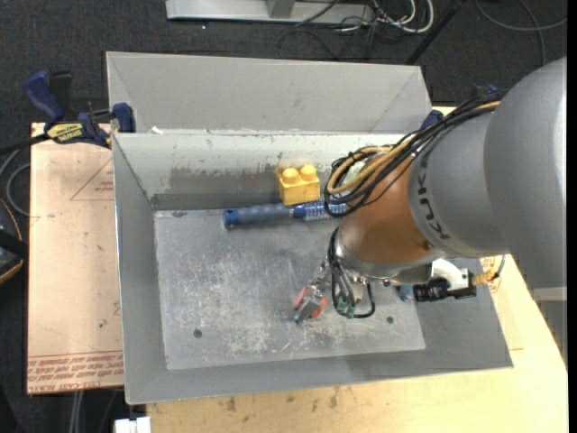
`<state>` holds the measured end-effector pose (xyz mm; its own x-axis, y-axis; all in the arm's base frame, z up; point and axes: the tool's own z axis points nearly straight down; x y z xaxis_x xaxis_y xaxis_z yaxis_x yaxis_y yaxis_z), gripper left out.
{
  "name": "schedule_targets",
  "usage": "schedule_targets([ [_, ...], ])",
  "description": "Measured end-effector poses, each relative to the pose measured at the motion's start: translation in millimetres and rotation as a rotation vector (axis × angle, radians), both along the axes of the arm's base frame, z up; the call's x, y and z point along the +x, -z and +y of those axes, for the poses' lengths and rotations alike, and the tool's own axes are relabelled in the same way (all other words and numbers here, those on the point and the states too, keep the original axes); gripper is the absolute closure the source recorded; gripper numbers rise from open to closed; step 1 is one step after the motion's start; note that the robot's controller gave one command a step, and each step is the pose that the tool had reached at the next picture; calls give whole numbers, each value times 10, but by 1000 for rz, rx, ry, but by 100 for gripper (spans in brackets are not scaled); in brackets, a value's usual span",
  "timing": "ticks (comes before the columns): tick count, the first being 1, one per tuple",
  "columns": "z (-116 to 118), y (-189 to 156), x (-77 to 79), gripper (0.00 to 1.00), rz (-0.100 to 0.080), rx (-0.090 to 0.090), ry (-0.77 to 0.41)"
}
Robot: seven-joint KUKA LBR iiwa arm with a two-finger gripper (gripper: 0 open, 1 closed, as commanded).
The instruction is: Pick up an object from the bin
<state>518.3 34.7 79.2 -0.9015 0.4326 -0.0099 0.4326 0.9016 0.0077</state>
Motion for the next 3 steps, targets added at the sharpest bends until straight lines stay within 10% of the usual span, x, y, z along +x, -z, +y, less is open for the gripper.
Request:
schedule_targets([
  [3,8,-1020,32,100,9,-2,-7],
])
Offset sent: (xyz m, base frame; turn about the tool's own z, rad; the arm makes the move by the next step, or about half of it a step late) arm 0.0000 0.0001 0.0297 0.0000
